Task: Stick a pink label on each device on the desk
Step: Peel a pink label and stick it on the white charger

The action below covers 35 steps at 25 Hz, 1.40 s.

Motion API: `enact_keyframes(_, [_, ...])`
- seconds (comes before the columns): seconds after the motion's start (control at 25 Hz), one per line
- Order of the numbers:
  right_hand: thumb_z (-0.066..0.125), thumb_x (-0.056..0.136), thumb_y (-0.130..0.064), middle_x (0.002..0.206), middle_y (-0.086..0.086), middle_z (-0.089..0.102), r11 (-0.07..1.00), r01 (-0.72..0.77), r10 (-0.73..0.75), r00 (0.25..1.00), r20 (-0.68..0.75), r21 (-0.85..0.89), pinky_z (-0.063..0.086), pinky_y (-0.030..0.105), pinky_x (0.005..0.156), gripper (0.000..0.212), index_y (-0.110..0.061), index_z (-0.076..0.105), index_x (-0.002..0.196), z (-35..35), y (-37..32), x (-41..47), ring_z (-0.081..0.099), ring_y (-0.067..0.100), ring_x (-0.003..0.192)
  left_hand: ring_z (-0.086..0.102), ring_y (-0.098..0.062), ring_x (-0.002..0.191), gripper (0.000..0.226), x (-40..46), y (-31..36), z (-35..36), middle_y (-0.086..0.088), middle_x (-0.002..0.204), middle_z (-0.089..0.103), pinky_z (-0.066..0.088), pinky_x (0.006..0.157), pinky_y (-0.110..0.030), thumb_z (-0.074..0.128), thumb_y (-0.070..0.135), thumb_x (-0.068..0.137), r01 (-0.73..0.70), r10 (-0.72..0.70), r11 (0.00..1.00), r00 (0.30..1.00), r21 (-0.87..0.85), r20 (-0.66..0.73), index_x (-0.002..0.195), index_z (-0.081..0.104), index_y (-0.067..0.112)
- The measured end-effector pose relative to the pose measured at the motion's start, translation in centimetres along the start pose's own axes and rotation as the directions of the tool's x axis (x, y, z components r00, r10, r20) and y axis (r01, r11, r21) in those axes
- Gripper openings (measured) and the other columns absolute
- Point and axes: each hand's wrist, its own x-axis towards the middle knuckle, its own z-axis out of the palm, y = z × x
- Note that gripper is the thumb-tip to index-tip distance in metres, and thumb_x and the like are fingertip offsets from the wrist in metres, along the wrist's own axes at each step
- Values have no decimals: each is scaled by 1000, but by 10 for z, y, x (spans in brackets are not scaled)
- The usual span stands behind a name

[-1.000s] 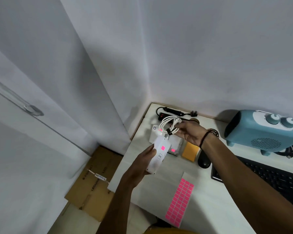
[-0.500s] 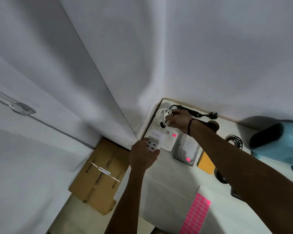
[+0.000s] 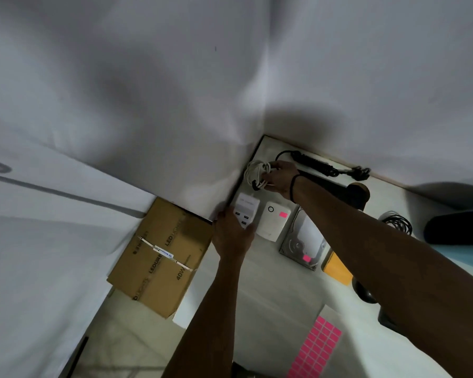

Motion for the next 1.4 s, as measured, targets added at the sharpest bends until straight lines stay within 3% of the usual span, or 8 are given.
enact_keyframes(0.24, [62,88,1,130,24,59,978,9,-14,1000,-24,-208,51,51,99,43,-2,56,130,6,7,28,60,38,116,59,-31,122,81,7,1,6,-10,133,59,61,86,-46,82,43,74,35,-38,996,999,83,33,140,46,14])
enact_keyframes(0.4, [63,89,-18,130,20,60,858,23,-50,998,-38,-512,48,41,99,43,-1,58,128,1,-1,21,58,36,120,60,-31,121,86,8,0,8,-10,133,59,60,87,-48,84,44,70,39,-43,994,998,100,43,141,45,13])
enact_keyframes(0.52, [59,94,-25,134,18,59,775,59,-91,996,-18,-629,46,37,103,44,0,59,129,-3,-6,0,56,32,124,61,-30,119,91,5,2,3,-11,133,58,60,86,-48,84,47,71,53,-57,996,997,68,52,143,42,13])
enact_keyframes(0.68, [59,95,-22,135,14,60,722,165,-231,973,-9,-671,44,36,108,39,-4,61,130,-10,3,-42,56,30,124,57,-32,123,76,-13,10,-4,-14,136,54,59,89,-51,78,40,81,-42,41,999,998,15,50,141,42,12])
enact_keyframes(0.8, [63,92,-14,135,9,62,806,214,-277,960,-33,-552,47,38,106,36,-10,64,127,-23,29,-80,60,24,121,55,-29,126,67,-38,20,-6,-11,140,51,55,94,-50,74,36,85,-171,173,985,983,-25,57,141,44,14])
enact_keyframes(1.08, [61,92,-14,119,0,71,775,290,-396,915,-74,-562,52,25,93,24,-15,74,111,-86,119,-173,69,16,103,55,-22,121,55,-116,38,15,-4,128,59,48,92,-36,70,41,88,-343,350,937,907,-70,234,135,51,20])
enact_keyframes(1.24, [59,94,-14,117,-1,72,743,207,-354,928,-111,-637,47,17,82,21,-18,75,106,-121,209,-208,69,13,97,54,-23,127,54,-166,28,49,-5,132,58,46,102,-35,71,39,88,-350,337,936,875,-25,347,135,55,19])
enact_keyframes(1.4, [56,95,-16,129,-1,65,699,82,-243,961,-128,-711,48,26,99,28,-22,69,119,-144,291,-236,62,15,114,55,-23,128,60,-208,16,80,-10,135,60,45,104,-34,75,38,87,-263,225,965,843,9,489,137,53,14])
